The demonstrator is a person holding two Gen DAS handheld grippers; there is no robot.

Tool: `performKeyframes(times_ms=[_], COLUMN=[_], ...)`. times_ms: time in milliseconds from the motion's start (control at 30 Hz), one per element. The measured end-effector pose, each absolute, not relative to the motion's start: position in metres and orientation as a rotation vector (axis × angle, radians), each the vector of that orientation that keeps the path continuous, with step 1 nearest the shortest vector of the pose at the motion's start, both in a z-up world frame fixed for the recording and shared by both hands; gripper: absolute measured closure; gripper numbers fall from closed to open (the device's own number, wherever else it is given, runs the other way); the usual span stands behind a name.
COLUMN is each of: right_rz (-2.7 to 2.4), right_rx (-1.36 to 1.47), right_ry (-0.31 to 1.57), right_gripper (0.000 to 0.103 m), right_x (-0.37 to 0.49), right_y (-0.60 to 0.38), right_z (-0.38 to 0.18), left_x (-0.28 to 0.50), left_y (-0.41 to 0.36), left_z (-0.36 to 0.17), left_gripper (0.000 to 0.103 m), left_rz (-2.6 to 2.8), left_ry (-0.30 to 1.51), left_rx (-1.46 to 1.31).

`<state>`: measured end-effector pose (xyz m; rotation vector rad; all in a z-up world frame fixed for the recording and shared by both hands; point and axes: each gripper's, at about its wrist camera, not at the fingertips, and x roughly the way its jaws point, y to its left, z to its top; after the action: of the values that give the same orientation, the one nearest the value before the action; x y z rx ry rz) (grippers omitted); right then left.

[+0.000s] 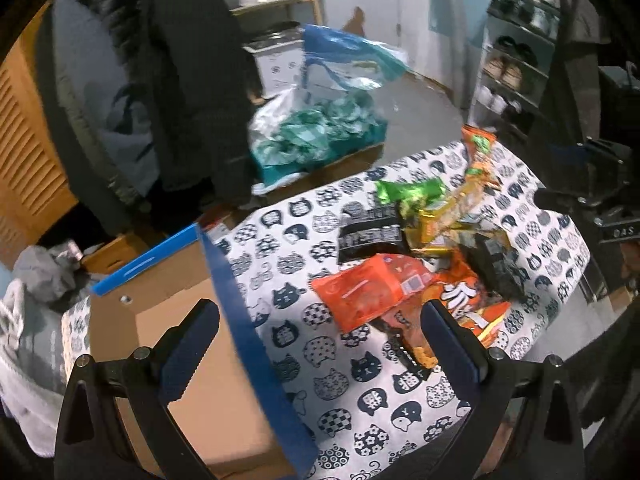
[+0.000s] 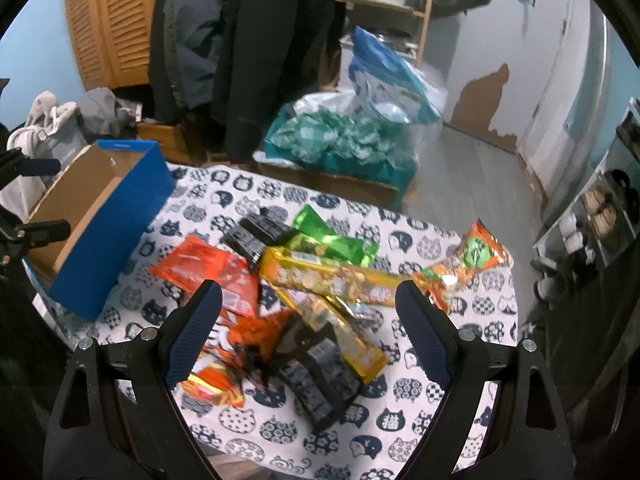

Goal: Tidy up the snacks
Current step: 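Move left tool to red-orange packet while right tool moves to black packet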

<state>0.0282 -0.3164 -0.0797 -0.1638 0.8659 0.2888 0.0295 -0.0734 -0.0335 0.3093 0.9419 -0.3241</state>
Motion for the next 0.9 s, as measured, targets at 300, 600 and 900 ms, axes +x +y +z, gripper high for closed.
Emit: performKeyframes(times_ms=[300,600,900], right_rz=[0.293,0.326,0.385], right_rx=[-0.145,-0.181,-0.241], right_ry=[0.941,1.022,1.098], right_gripper=[0.016,0.016,0.016], right_x=[0.033,0.040,0.043], right_y=[-0.333,-0.334,-0.333], right_z=[-0.099,-0.132,-0.167], left_x=[0.059,0.094,0.118], left_y=[-0.109,-0.124,-0.135], left_z=[-0.054,-0.095,-0.142], left_gripper=[0.001,0.001,0.001], left_rz=[-0.428,-0.468,-0.517], left_ry=[1.004,1.074,1.167], left_rx=[0.406,0.440,0.464])
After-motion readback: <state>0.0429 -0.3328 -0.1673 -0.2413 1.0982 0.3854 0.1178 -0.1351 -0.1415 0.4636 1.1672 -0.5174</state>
